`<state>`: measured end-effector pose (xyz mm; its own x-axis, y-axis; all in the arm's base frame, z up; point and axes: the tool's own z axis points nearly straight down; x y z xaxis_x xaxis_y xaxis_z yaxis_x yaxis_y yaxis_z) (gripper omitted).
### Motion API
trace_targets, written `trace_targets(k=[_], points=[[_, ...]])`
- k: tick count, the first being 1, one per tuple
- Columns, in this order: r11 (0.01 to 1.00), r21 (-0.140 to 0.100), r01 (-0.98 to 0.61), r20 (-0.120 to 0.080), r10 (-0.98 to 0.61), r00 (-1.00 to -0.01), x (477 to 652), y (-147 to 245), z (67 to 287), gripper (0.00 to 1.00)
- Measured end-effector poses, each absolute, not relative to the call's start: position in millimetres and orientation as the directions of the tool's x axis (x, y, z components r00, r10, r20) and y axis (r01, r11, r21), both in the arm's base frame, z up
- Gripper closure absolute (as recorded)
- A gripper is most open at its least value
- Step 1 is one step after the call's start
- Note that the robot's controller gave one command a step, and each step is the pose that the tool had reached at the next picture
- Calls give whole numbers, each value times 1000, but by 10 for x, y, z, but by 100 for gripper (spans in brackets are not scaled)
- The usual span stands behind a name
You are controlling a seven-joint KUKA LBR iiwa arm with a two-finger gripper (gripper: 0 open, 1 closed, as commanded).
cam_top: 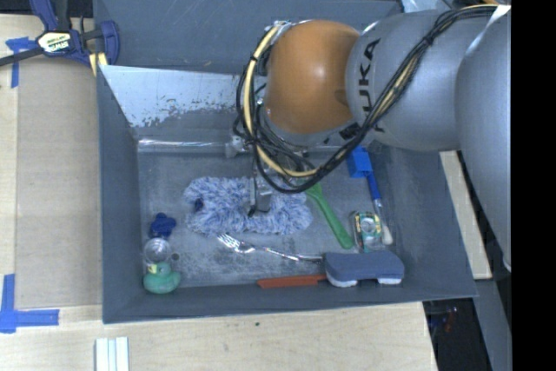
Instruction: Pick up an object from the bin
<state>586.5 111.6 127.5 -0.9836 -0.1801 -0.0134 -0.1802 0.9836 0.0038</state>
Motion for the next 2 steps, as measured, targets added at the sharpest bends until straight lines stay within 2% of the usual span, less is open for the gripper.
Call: trace_targets(k=[1,2], points=[[997,1,73,1,73,-997,5932,1304,994,0],[923,1,-385,-17,-385,-923,5942,1128,717,0]])
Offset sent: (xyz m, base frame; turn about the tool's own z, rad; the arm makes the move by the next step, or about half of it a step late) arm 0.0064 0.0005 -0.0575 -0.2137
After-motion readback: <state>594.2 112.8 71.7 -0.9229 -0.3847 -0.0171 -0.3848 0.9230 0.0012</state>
